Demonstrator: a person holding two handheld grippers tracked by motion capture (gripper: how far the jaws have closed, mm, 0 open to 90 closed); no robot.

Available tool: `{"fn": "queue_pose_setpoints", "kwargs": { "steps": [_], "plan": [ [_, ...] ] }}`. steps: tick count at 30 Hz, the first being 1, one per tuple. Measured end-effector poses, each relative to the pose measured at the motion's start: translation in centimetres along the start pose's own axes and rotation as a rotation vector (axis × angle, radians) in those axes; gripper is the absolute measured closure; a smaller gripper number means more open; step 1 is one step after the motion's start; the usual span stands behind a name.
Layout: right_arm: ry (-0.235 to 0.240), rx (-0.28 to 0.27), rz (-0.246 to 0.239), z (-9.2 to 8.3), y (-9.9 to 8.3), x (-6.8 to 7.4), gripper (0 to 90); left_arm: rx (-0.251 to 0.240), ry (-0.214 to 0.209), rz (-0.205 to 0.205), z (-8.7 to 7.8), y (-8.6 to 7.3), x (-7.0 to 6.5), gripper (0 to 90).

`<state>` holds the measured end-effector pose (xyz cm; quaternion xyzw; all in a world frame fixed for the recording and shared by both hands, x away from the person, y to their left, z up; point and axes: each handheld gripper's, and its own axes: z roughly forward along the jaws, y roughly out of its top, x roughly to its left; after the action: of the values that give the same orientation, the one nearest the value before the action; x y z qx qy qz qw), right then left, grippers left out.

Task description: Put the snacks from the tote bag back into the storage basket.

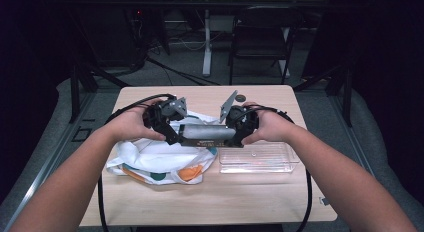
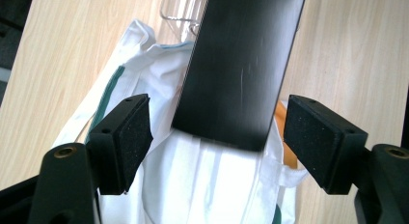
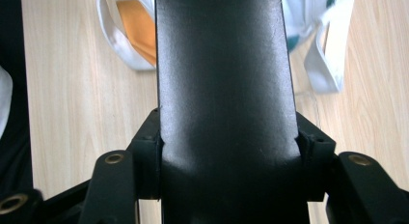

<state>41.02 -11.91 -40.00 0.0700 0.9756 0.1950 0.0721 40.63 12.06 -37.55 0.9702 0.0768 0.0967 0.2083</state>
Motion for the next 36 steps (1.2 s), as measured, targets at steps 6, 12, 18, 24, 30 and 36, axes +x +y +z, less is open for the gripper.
{"fn": "queue_pose_setpoints", "kwargs": {
  "steps": [6, 12, 18, 24, 30, 36],
  "plan": [
    [-0.018, 0.01, 0.029, -0.5, -2.3, -0.4, 42.1, 0.012, -0.002, -0.029, 0.0, -1.0, 0.0, 25.4],
    [-0.051, 0.009, 0.057, -1.1, -4.6, -0.7, 42.0, 0.022, 0.019, -0.075, -0.2, -2.3, 0.1, 28.6],
    [-0.084, 0.011, 0.089, -2.1, -6.4, -1.1, 42.0, 0.04, 0.035, -0.138, 0.1, -3.6, 0.0, 32.4],
    [-0.1, 0.019, 0.104, -2.1, -7.6, -1.2, 42.0, 0.047, 0.036, -0.178, 0.7, -4.7, -0.2, 33.8],
    [-0.108, 0.017, 0.118, -1.9, -8.4, -1.3, 42.0, 0.017, 0.032, -0.21, 1.1, -5.8, -0.4, 34.6],
    [-0.127, 0.024, 0.144, -2.0, -9.8, -1.6, 41.9, 0.01, 0.048, -0.239, 1.7, -6.9, -1.1, 35.3]
  ]
}}
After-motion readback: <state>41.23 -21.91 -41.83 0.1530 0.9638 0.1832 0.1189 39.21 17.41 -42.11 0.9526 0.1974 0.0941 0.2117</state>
